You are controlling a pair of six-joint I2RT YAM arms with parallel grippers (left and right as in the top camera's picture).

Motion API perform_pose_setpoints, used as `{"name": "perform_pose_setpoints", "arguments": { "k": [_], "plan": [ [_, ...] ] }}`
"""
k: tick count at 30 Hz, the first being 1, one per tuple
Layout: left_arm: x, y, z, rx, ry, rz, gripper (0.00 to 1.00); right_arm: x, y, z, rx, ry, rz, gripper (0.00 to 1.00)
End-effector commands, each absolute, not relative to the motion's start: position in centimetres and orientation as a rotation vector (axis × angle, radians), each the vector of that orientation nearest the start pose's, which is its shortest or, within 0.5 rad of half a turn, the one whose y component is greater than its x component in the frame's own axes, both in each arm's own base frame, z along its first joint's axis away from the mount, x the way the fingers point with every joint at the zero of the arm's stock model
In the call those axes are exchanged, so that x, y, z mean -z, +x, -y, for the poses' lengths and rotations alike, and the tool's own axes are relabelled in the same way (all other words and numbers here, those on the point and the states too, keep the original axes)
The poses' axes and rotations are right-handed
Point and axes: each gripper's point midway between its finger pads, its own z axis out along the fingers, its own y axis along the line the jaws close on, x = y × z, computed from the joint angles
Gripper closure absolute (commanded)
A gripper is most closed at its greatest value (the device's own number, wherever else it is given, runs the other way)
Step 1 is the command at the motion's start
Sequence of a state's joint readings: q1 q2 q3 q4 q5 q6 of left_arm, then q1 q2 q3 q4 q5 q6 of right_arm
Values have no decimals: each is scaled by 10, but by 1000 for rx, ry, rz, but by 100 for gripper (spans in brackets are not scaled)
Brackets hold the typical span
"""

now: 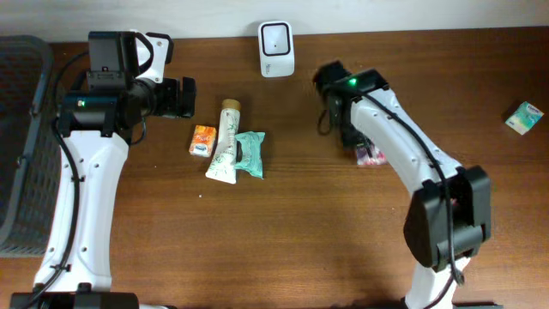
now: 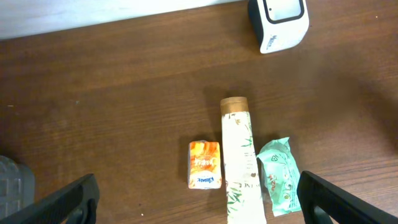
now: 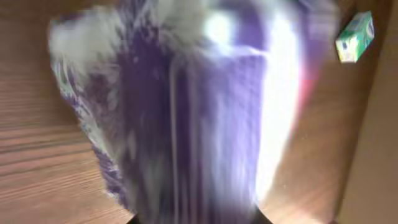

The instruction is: Scan the item barcode

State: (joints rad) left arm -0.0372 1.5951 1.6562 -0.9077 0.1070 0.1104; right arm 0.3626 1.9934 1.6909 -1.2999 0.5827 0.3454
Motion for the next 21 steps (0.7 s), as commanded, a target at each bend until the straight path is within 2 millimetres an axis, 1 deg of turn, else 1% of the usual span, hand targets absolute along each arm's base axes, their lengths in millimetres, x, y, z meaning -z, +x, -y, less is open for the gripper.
{"name": "perform_pose_setpoints", "arguments": {
  "k": [1,3,4,5,6,7,8,9,10,11,12,13,14,15,16,17,18,19,20,21],
  "plan": [
    [-274,429,34,99,215,-2390,1,-107,379,-63,700,-12,-2901,64],
    [-274,429,34,99,215,-2390,1,-91,375,-114,323,-30,-3001,62],
    [-274,429,34,99,215,-2390,1,-88,378,-149,84,-63,-3012,62],
    [-274,429,34,99,215,-2390,1,-89,379,-176,-86,-94,-3003,62],
    [-274,429,34,99,215,-2390,1,-95,380,-199,-220,-131,-2985,63],
    [-274,429,34,99,215,-2390,1,-105,382,-213,-307,-151,-2968,62],
    [-274,429,34,99,215,-2390,1,-115,385,-219,-349,-157,-2952,60],
    [-274,429,34,99,215,-2390,1,-128,392,-217,-348,-200,-2924,53],
    [-274,429,34,99,215,-2390,1,-141,402,-200,-300,-248,-2893,41],
    [-274,429,34,99,215,-2390,1,-145,411,-166,-208,-151,-2907,40],
    [-274,429,34,99,215,-2390,1,-142,412,-141,-194,-116,-2937,40],
    [-274,429,34,99,215,-2390,1,-134,408,-119,-191,-131,-2980,37],
    [-274,429,34,99,215,-2390,1,-125,400,-106,-237,-200,-3020,28],
    [-274,429,34,99,215,-2390,1,-104,389,-86,-331,-254,-3068,13],
    [-274,429,34,99,215,-2390,1,-93,388,-82,-400,-244,-3064,14],
    [-274,429,34,99,215,-2390,1,-84,386,-85,-519,-243,-3045,14],
    [-274,429,34,99,215,-2390,1,-74,385,-93,-635,-229,-3016,14],
    [-274,429,34,99,215,-2390,1,-63,384,-97,-670,-231,-2999,14],
    [-274,429,34,99,215,-2390,1,-42,377,-103,-697,-242,-2990,18],
    [-274,429,34,99,215,-2390,1,-30,372,-113,-755,-257,-2970,33]
  ]
}}
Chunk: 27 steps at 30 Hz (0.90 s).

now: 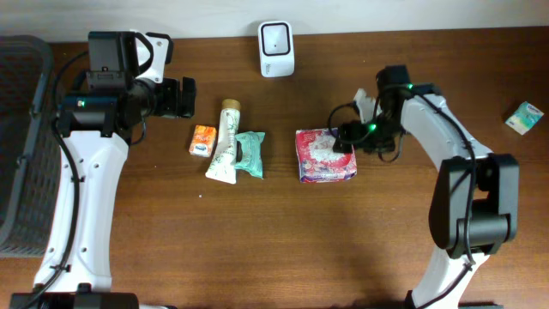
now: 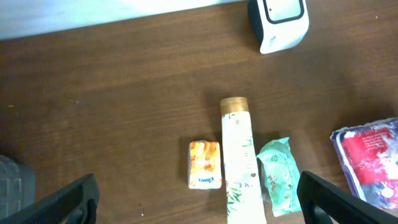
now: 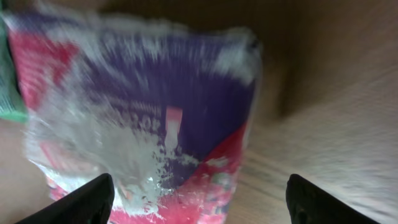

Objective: Scan the item barcode
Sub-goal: 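Raise the purple-red pack up to the white scanner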

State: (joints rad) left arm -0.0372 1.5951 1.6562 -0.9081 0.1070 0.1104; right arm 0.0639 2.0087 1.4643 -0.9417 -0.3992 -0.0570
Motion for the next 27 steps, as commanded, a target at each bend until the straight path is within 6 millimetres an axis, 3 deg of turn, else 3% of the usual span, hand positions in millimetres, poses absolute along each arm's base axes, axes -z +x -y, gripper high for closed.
{"name": "perform_pose_setpoints", "arguments": {
  "k": [1,2,3,5,8,10,13,18,21,23,25,27],
  "plan": [
    [-274,429,34,99,215,-2390,1,-29,371,-121,-801,-249,-2955,44],
    [-274,429,34,99,215,-2390,1,-34,375,-130,-871,-202,-2931,64],
    [-274,429,34,99,215,-2390,1,-44,382,-138,-938,-169,-2893,95],
    [-274,429,34,99,215,-2390,1,-79,419,-146,-981,-73,-2786,96],
    [-274,429,34,99,215,-2390,1,-173,495,-154,-983,-17,-2495,96],
    [-274,429,34,99,215,-2390,1,-207,528,-161,-986,-45,-2303,96],
    [-274,429,34,99,215,-2390,1,-212,564,-186,-978,0,-2161,96],
    [-274,429,34,99,215,-2390,1,-166,616,-221,-972,183,-2007,96],
    [-274,429,34,99,215,-2390,1,-139,622,-223,-912,221,-2029,96],
    [-274,429,34,99,215,-2390,1,-160,626,-213,-914,213,-1979,96],
    [-274,429,34,99,215,-2390,1,-205,631,-150,-856,297,-1930,96],
    [-274,429,34,99,215,-2390,1,-217,623,-63,-759,469,-1975,96]
  ]
}}
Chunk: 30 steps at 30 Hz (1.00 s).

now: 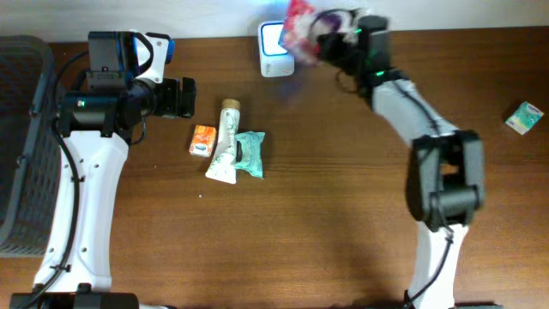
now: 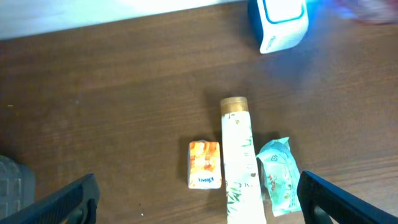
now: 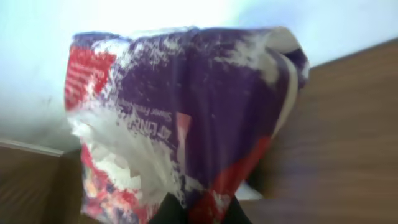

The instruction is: Scan the item barcode

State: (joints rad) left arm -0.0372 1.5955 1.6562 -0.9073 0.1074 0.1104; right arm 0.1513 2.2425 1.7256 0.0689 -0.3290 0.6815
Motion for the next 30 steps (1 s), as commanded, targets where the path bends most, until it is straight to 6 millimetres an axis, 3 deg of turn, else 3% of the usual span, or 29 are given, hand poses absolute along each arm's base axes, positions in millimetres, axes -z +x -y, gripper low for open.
{"name": "perform_pose_setpoints", "arguments": {
  "k": [1,3,5,7,8,9,10,11,12,14,15,17,18,19,21,22,23,25,27,30],
  "plan": [
    [-274,429,34,99,215,-2390,1,-206,605,16,-668,652,-2030,96],
    [-274,429,34,99,215,-2390,1,-182,584,79,-597,829,-2085,96],
    [-274,429,34,99,215,-2390,1,-141,537,163,-408,1127,-2147,96],
    [-274,429,34,99,215,-2390,1,-124,510,216,-255,1274,-2124,96],
    [-274,429,34,99,215,-2390,1,-121,502,234,-215,1283,-2121,90],
    [-274,429,34,99,215,-2390,1,-118,490,257,-147,1288,-2121,68],
    [-274,429,34,99,215,-2390,1,-117,482,269,-112,1292,-2127,59],
    [-274,429,34,99,215,-2390,1,-116,478,268,-136,1249,-2167,43],
    [-274,429,34,99,215,-2390,1,-119,477,260,-208,1177,-2210,20],
    [-274,429,34,99,215,-2390,1,-145,478,246,-315,1074,-2211,16],
    [-274,429,34,99,215,-2390,1,-166,482,232,-388,989,-2199,16],
    [-274,429,34,99,215,-2390,1,-224,491,164,-680,658,-2167,16],
    [-274,429,34,99,215,-2390,1,-247,489,118,-859,464,-2156,16],
    [-274,429,34,99,215,-2390,1,-258,478,49,-1063,236,-2185,16],
    [-274,429,34,99,215,-2390,1,-221,464,-22,-1097,156,-2399,23],
    [-274,429,34,99,215,-2390,1,-202,458,-47,-1056,131,-2498,28],
    [-274,429,34,99,215,-2390,1,-172,449,-92,-977,31,-2625,34],
    [-274,429,34,99,215,-2390,1,-136,433,-155,-833,-131,-2763,41],
    [-274,429,34,99,215,-2390,1,-100,428,-193,-613,0,-2872,43],
    [-274,429,34,99,215,-2390,1,-67,414,-259,-608,-94,-2895,44]
  ]
}}
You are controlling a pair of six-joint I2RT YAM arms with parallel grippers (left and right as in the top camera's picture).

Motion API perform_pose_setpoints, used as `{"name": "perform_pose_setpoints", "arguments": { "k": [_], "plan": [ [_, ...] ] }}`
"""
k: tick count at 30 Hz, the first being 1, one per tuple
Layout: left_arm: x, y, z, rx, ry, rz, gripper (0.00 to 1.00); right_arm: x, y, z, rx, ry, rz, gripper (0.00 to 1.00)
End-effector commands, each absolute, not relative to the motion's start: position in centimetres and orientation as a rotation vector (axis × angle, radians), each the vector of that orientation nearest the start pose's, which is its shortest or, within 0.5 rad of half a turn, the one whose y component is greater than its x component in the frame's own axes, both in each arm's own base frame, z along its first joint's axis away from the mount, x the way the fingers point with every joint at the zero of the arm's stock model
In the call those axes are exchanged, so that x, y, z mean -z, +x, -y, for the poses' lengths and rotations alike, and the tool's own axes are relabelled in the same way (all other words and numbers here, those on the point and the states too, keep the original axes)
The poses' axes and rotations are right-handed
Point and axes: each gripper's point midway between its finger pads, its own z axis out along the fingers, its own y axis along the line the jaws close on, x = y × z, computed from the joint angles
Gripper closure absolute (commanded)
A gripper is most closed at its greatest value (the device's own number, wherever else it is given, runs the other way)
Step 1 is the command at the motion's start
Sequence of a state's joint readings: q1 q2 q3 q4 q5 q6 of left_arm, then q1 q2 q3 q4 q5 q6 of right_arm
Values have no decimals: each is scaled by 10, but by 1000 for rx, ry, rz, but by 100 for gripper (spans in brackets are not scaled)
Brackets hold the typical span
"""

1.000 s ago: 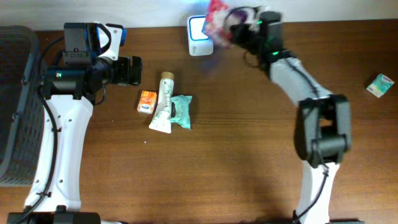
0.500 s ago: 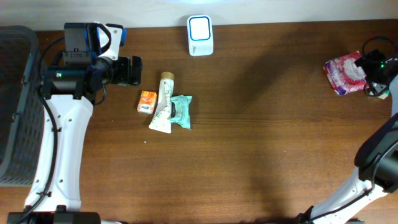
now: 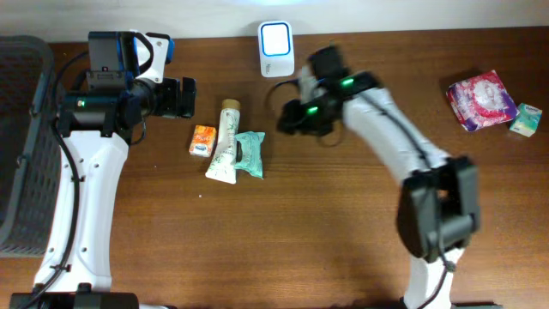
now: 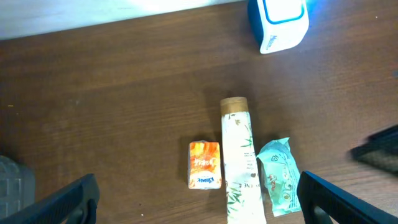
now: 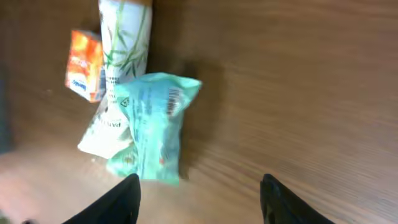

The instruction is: Scan the item barcode

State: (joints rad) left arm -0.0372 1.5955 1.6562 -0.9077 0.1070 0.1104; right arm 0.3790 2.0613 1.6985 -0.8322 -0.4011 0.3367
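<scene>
The white scanner (image 3: 276, 39) stands at the table's back edge, its face lit pale blue; the left wrist view shows the scanner (image 4: 278, 22) top right. A purple and red packet (image 3: 482, 99) lies far right, free of both grippers. An orange packet (image 3: 202, 140), a white tube (image 3: 226, 142) and a teal pack (image 3: 249, 154) lie left of centre. My right gripper (image 3: 289, 118) hovers open and empty just right of the teal pack (image 5: 152, 124). My left gripper (image 3: 180, 97) hangs open behind these items, holding nothing.
A small green box (image 3: 525, 120) lies beside the purple packet at the right edge. A dark mesh basket (image 3: 21, 146) stands at the far left. The white wall runs along the back behind the scanner.
The purple and red packet was held up at the scanner by my right gripper; now it lies at the far right. The right gripper is open near the teal pack. The left arm is unchanged.
My right gripper was down on the purple and red packet right of centre. Then the packet lay mid-table with the gripper open at its side. Then the gripper held it up at the scanner. Now the packet rests at the far right and the gripper is empty.
</scene>
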Motion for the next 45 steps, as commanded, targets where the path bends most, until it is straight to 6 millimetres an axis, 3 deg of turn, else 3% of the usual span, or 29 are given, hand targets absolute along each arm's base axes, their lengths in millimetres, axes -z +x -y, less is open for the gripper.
{"name": "perform_pose_setpoints", "arguments": {
  "k": [1,3,6,8,10,11,12,13,15,17,20,23,26,27,29,32,33,34,35,36,37,39,40,41,43,45],
  "plan": [
    [-274,429,34,99,215,-2390,1,-58,408,-278,-624,-82,-2909,45],
    [-274,429,34,99,215,-2390,1,-45,399,-308,-638,-147,-2897,47],
    [-274,429,34,99,215,-2390,1,-31,400,-323,-647,-121,-2890,49],
    [-274,429,34,99,215,-2390,1,-12,398,-322,-627,-105,-2927,54],
    [-274,429,34,99,215,-2390,1,2,403,-289,-378,-44,-2943,77],
    [-274,429,34,99,215,-2390,1,-1,406,-272,-320,-6,-2952,77],
    [-274,429,34,99,215,-2390,1,-6,409,-258,-301,34,-2962,76],
    [-274,429,34,99,215,-2390,1,-16,416,-228,-257,98,-2972,67],
    [-274,429,34,99,215,-2390,1,-31,422,-193,-214,51,-2995,49],
    [-274,429,34,99,215,-2390,1,-54,422,-170,-186,17,-3041,47],
    [-274,429,34,99,215,-2390,1,-83,416,-182,-155,-146,-3041,46],
    [-274,429,34,99,215,-2390,1,-85,414,-189,182,-283,-2940,41],
    [-274,429,34,99,215,-2390,1,-77,409,-190,491,-373,-2842,36],
    [-274,429,34,99,215,-2390,1,-70,408,-179,638,-334,-2795,36],
    [-274,429,34,99,215,-2390,1,-61,408,-166,763,-336,-2742,36],
    [-274,429,34,99,215,-2390,1,-33,404,-166,735,-362,-2749,36],
    [-274,429,34,99,215,-2390,1,-32,405,-166,731,-363,-2749,45],
    [-274,429,34,99,215,-2390,1,-38,406,-172,678,-356,-2760,75],
    [-274,429,34,99,215,-2390,1,-52,408,-181,589,-343,-2779,83],
    [-274,429,34,99,215,-2390,1,-76,414,-186,491,-305,-2785,83],
    [-274,429,34,99,215,-2390,1,-101,423,-184,380,-244,-2796,93],
    [-274,429,34,99,215,-2390,1,-113,430,-187,61,-273,-2878,96],
    [-274,429,34,99,215,-2390,1,-111,431,-188,-174,-318,-2921,96],
    [-274,429,34,99,215,-2390,1,-108,431,-181,-302,-299,-2952,96],
    [-274,429,34,99,215,-2390,1,-91,430,-161,-454,-223,-3008,96],
    [-274,429,34,99,215,-2390,1,-74,419,-160,-520,-232,-3057,96]
  ]
}}
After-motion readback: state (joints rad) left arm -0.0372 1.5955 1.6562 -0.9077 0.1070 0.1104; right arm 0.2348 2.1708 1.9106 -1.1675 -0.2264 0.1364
